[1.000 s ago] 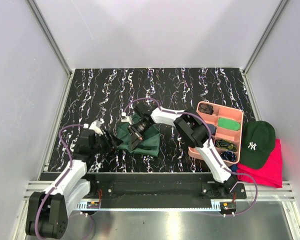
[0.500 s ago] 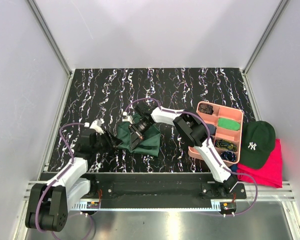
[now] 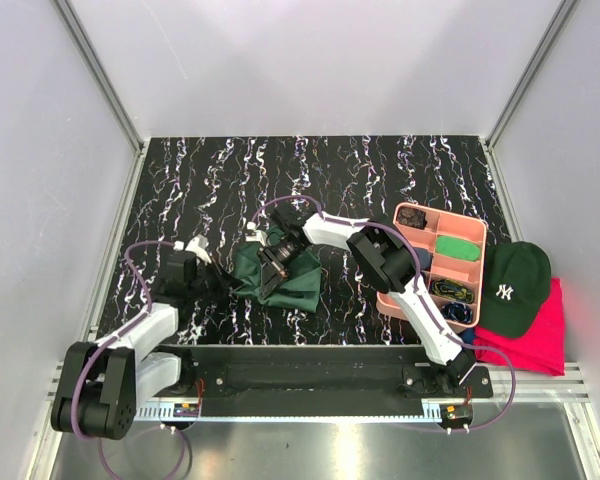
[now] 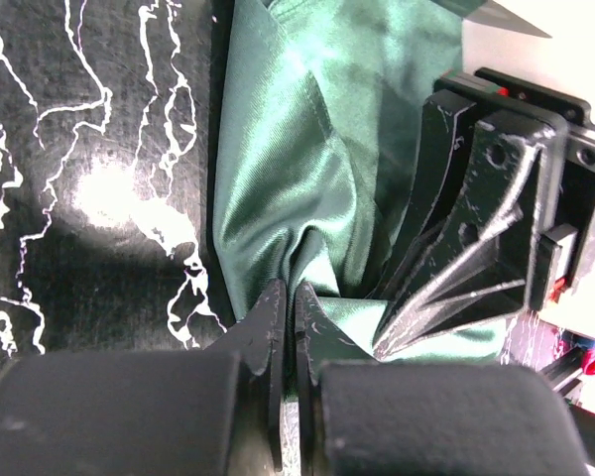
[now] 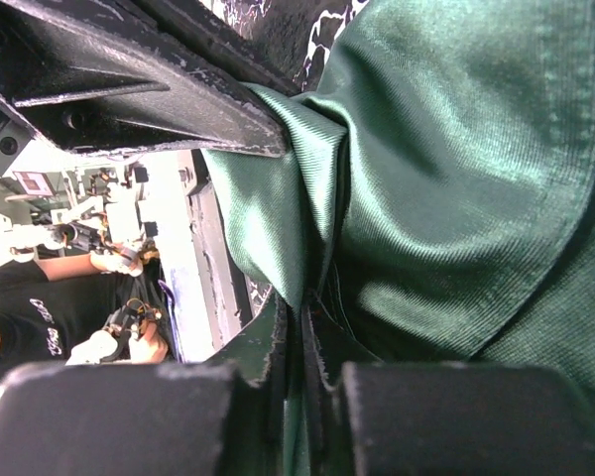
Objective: Fold the napkin, place the utensils inside, and roll it up
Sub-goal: Roll the napkin with the utensil
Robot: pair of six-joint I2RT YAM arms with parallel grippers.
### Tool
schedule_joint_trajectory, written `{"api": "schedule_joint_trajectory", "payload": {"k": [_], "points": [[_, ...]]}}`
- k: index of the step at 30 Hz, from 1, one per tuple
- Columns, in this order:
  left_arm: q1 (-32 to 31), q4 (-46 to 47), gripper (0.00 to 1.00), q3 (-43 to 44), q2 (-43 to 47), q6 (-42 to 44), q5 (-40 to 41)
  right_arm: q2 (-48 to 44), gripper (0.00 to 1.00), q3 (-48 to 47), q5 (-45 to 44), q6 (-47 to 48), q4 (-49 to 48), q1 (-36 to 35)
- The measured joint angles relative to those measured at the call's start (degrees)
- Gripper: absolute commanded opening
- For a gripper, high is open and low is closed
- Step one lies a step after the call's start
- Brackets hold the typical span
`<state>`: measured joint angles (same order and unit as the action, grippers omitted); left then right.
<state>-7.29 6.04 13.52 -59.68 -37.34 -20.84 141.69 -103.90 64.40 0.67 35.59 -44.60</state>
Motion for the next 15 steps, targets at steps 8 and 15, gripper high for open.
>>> {"api": "schedule_joint_trajectory", "payload": {"k": [8, 15], "points": [[-0.04, -2.58, 0.00, 3.54, -3.80, 0.04, -0.24, -1.20, 0.48, 0.70, -1.53, -1.36, -0.50, 0.09], [-0.04, -6.51, 0.00, 5.99, -5.40, 0.46, 0.17, -6.23, 0.61, 3.13, -7.43, -1.53, -2.05, 0.04]]}}
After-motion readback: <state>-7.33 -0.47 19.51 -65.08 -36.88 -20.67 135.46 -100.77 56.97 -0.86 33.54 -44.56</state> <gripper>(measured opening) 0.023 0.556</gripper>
